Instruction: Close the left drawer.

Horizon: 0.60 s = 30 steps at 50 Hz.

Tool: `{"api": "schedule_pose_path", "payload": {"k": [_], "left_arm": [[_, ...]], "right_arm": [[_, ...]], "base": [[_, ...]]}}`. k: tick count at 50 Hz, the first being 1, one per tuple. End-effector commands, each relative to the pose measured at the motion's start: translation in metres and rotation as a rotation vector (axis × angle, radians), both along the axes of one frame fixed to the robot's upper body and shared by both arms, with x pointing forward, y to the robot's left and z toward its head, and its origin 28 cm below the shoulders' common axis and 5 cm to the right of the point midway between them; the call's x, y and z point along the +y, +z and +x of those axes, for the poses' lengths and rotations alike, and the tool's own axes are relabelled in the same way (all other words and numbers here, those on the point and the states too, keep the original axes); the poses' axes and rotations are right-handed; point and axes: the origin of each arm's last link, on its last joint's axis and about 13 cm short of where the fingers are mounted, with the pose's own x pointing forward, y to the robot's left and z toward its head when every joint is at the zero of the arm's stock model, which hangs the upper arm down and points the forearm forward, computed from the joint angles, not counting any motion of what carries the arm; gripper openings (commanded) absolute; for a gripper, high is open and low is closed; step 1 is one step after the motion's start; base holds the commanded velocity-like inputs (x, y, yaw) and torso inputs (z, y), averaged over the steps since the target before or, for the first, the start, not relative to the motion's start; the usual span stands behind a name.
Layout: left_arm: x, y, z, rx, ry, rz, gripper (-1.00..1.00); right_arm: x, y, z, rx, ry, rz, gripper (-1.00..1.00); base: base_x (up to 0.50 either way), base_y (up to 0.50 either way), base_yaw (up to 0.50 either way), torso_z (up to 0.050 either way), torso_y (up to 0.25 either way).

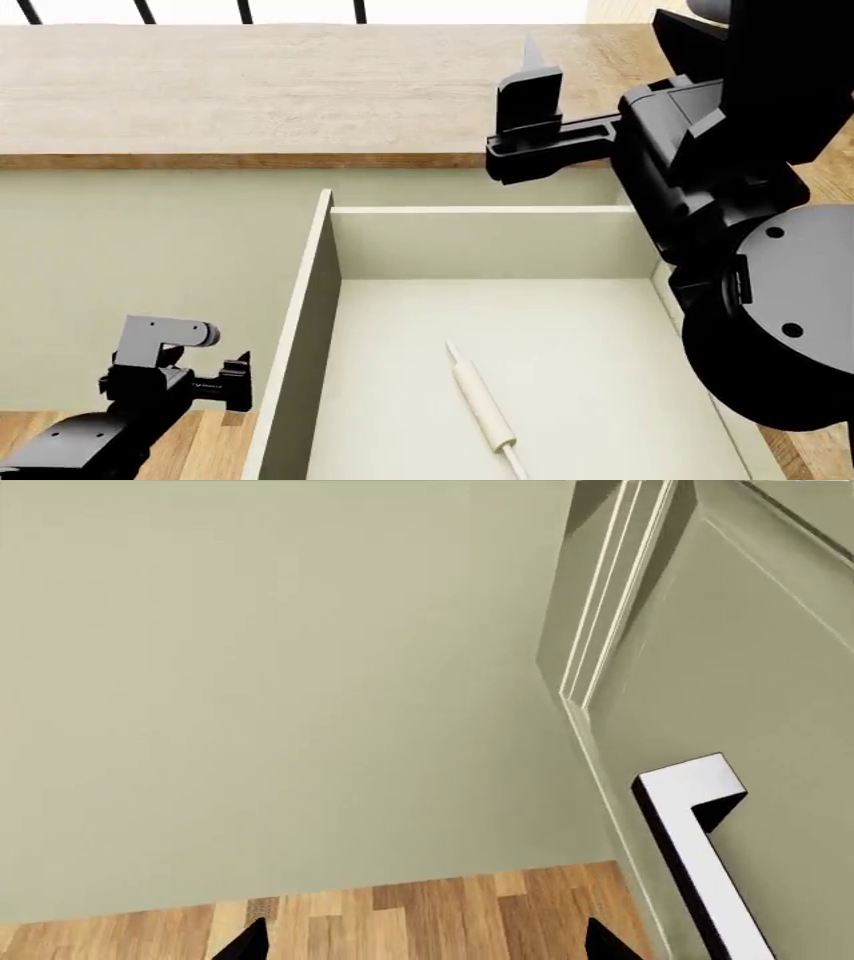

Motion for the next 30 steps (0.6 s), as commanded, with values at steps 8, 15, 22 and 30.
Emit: {"api": "schedule_pose_path", "payload": {"k": [8, 15, 22, 30], "left_arm": [[-0.008, -0.009, 0.006, 0.059, -0.033, 0.018, 1.00], [-0.019, -0.003, 0.002, 0.080, -0.056, 0.032, 1.00], [-0.023, -0.001, 0.005, 0.071, -0.073, 0.017, 1.00], [-0.027, -0.001, 0.008, 0.072, -0.098, 0.009, 1.00]], "right_arm": [[0.001, 0.001, 0.000, -0.002, 0.001, -0.001, 1.00], [0.001, 0.000, -0.001, -0.003, 0.002, -0.003, 1.00], [0.002, 0.000, -0.001, -0.001, 0.004, -0.005, 1.00], [0.002, -0.001, -0.001, 0.000, 0.004, -0.008, 1.00]], "base": [[0.00, 0.00, 0.00, 0.000, 0.000], [0.00, 0.00, 0.00, 0.000, 0.000], [0.00, 0.00, 0.00, 0.000, 0.000], [0.00, 0.00, 0.00, 0.000, 0.000]]}}
